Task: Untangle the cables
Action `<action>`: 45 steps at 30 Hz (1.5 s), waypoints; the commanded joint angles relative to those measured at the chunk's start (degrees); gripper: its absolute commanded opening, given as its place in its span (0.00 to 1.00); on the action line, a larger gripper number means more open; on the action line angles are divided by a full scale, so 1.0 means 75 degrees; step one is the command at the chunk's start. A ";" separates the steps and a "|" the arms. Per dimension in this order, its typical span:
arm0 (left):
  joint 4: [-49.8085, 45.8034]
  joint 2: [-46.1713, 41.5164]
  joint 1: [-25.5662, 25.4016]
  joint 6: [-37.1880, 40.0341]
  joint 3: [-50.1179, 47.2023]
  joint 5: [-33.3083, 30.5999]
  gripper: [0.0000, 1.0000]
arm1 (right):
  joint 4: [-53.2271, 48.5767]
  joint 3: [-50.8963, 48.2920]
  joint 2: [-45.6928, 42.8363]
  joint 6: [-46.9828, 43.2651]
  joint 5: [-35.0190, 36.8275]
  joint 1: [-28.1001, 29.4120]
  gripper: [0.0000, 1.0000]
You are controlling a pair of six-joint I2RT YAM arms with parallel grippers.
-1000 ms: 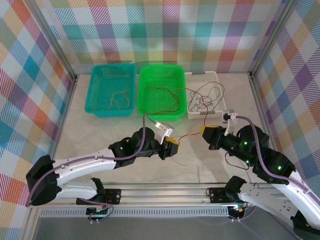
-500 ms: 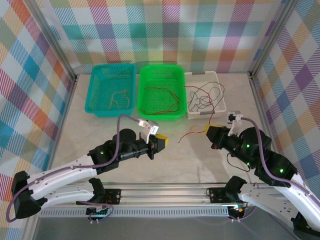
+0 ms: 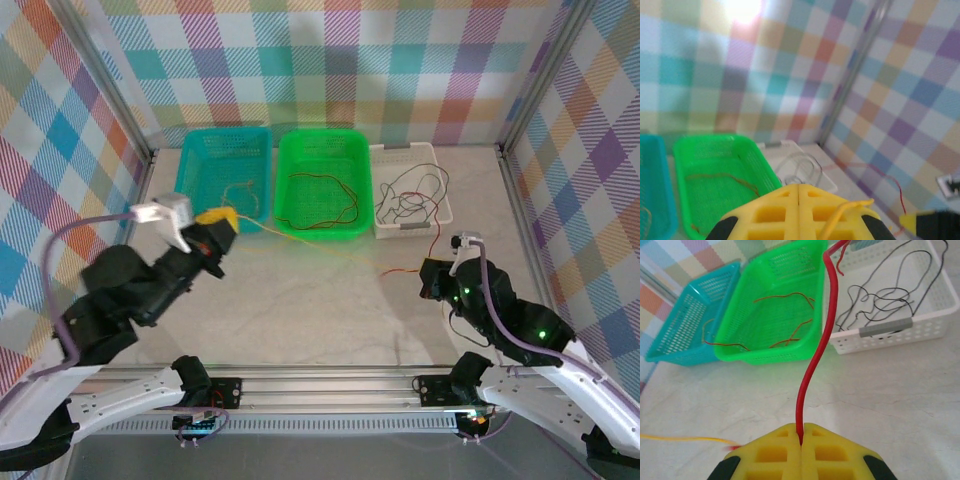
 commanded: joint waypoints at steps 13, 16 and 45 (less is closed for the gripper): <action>-0.0059 0.1437 0.0069 0.2280 0.3761 -0.0825 0.00 | -0.0128 0.0072 0.1461 -0.0121 0.0393 -0.0201 0.00; -0.0162 0.1779 0.0069 0.2573 0.4270 -0.0814 0.00 | 0.0267 0.0198 0.1605 -0.0333 0.0080 -0.0213 0.00; 0.1427 0.3110 0.0173 0.5180 0.4890 -0.1532 0.00 | 0.1449 0.6299 0.8068 -0.2217 -0.4032 -0.1466 0.00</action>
